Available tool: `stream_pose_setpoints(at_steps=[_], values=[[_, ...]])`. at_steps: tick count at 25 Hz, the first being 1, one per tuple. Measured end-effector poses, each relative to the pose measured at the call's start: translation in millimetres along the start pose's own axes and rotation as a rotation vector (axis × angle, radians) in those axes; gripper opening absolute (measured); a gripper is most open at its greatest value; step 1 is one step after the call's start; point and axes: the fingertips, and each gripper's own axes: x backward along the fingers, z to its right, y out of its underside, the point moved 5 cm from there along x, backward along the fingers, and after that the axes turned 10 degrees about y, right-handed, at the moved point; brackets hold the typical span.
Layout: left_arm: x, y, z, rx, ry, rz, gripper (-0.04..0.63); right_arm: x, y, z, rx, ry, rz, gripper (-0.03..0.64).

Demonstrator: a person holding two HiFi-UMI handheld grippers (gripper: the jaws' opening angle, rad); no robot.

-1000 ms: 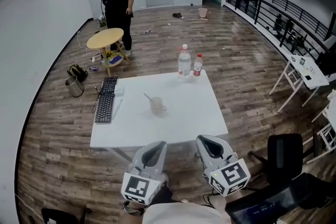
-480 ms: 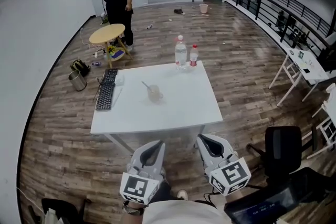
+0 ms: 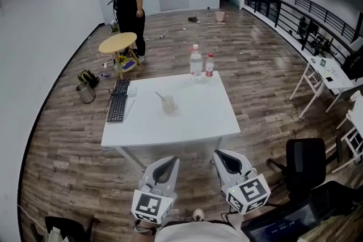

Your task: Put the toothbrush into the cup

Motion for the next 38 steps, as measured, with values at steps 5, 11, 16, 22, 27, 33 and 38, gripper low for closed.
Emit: stream_pose_setpoints(at_steps=[5, 11, 16, 22, 27, 33, 38], values=[[16.9, -2.4, 1.4, -0.002, 0.007, 0.004, 0.009, 5.8, -2.2, -15.4, -0.001, 0.019, 0.0, 0.003], [51.1, -5.3, -2.5, -0.004, -0.006, 0.007, 0.008, 17.6, -7.8, -45.7, 0.003, 0.022, 0.003, 0.003], [84.4, -4.9, -4.8, 0.022, -0.018, 0.025, 0.008, 26.7, -7.2, -73.5, -0.004, 0.033, -0.006, 0.003], [115.3, 20.5, -6.4, -0.01, -0.004, -0.01, 0.008, 42.5, -2.6, -105.6, -0.002, 0.042, -0.03, 0.003], [117.1, 6.9, -0.3, 0.039, 0.005, 0.001, 0.008, 42.0, -3.0, -112.1, -0.001, 0.029, -0.029, 0.003], [113.1, -3.9, -3.3, 0.025, -0.005, 0.025, 0.008, 40.0, -17.6, -108.1, 0.017, 0.034, 0.025, 0.003], [105.8, 1.3, -6.0, 0.014, -0.028, 0.034, 0.008, 36.7, -13.3, -96.8, 0.0, 0.041, 0.015, 0.003]])
